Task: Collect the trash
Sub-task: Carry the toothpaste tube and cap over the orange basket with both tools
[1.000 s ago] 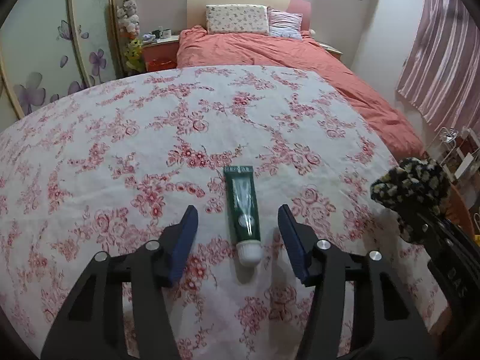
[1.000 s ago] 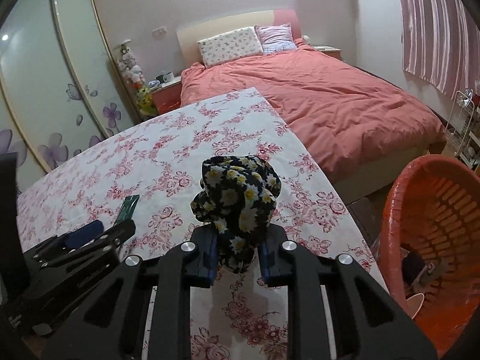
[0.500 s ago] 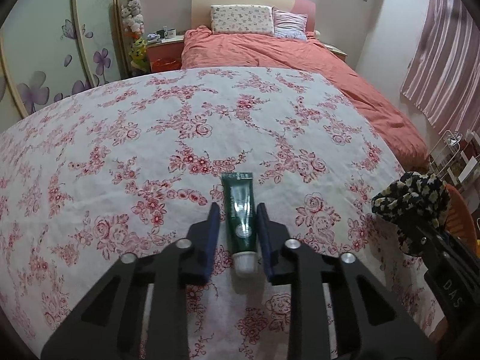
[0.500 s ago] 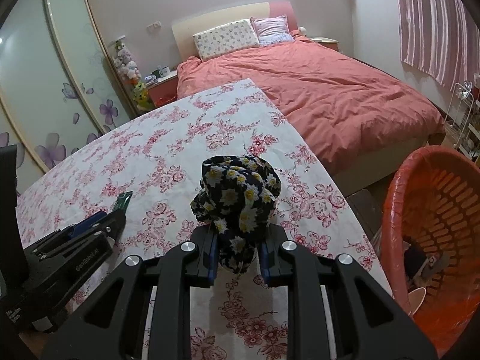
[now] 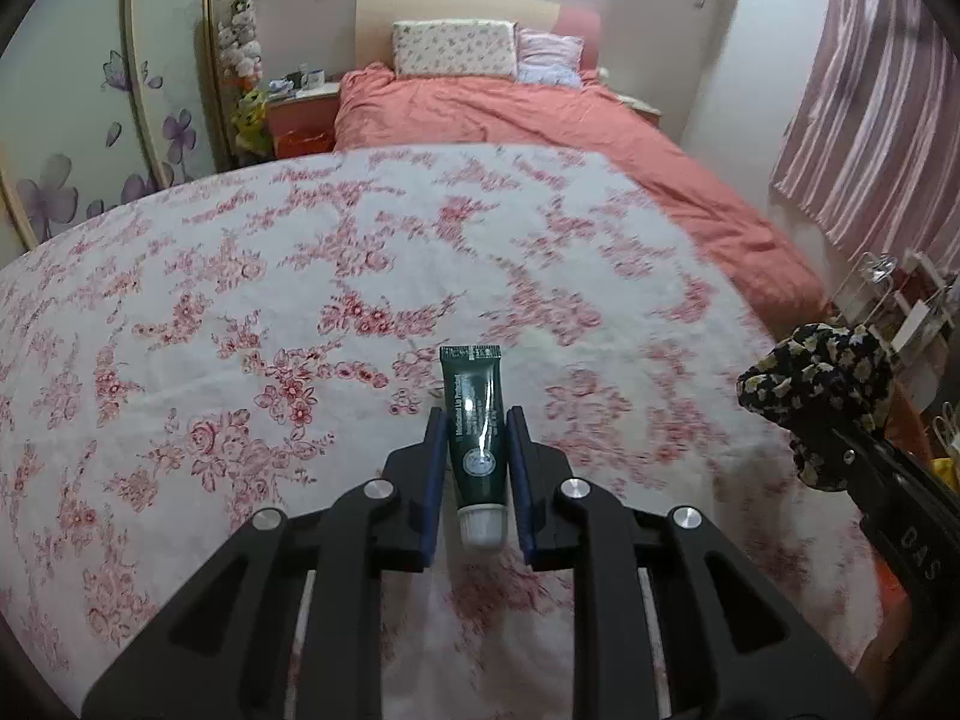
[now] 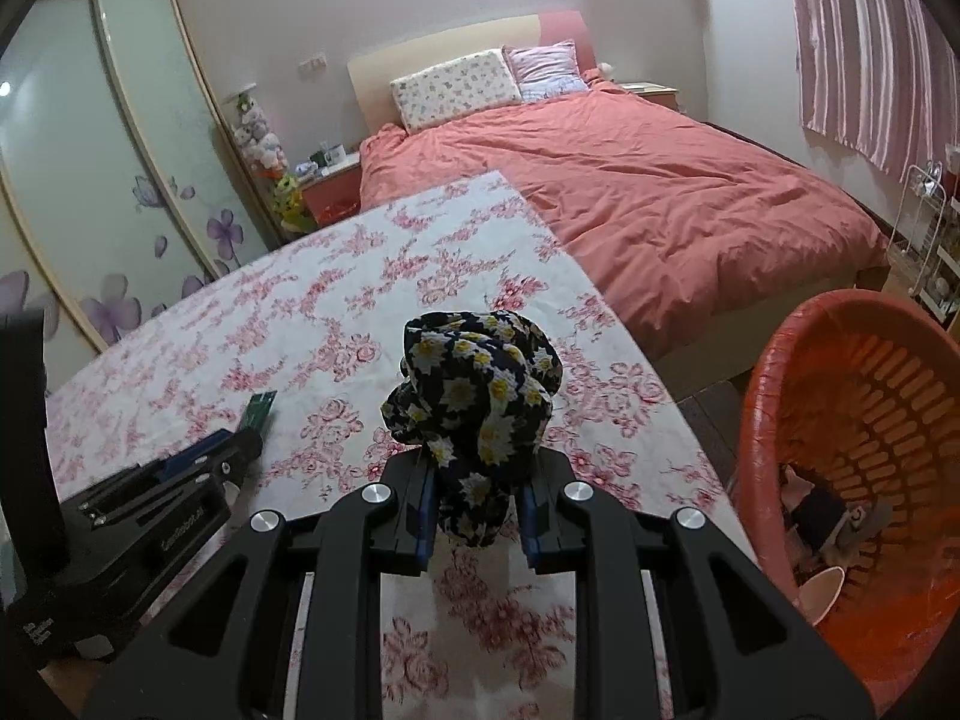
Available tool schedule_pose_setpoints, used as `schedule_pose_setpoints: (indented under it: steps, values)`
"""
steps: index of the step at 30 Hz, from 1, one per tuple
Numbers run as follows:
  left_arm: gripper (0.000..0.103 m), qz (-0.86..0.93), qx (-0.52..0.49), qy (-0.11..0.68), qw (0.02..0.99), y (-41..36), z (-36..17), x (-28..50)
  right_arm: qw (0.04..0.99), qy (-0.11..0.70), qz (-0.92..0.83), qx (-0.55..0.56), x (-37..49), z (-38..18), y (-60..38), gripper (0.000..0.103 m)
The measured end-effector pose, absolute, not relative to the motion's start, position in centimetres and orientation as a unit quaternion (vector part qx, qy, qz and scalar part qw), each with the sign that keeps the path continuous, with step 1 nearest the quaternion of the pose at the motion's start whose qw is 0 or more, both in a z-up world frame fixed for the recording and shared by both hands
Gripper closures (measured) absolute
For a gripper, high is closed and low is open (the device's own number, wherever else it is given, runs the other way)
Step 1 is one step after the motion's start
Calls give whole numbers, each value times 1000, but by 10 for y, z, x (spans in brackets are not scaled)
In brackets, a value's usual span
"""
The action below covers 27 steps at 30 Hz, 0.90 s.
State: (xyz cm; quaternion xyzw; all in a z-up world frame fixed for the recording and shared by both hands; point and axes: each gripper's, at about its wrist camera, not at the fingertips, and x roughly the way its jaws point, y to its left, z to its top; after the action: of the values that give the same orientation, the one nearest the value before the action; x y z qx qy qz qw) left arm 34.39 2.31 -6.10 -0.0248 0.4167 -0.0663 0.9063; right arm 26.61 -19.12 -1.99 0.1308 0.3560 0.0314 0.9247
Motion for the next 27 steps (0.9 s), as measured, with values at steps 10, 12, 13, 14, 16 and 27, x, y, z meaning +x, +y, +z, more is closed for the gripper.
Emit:
schedule_pose_setpoints:
  steps: [10, 12, 13, 14, 16, 27]
  values:
    - [83, -126, -31, 369, 920, -6, -10, 303, 941, 307, 28, 137, 230, 9, -211, 82]
    - [83, -140, -31, 359, 922, -15, 1, 294, 945, 295, 23, 138, 222, 15, -217, 82]
    - [83, -150, -32, 353, 923, -20, 7, 289, 947, 289, 20, 138, 218, 17, -220, 82]
    - [83, -160, -31, 347, 924, -26, 14, 283, 950, 281, 15, 138, 213, 21, -224, 82]
    - [83, -176, -30, 337, 924, -38, 24, 275, 954, 266, 2, 136, 204, 27, -233, 82]
    - [83, -264, -23, 320, 910, -110, 47, 244, 963, 214, -83, 143, 167, 40, -296, 82]
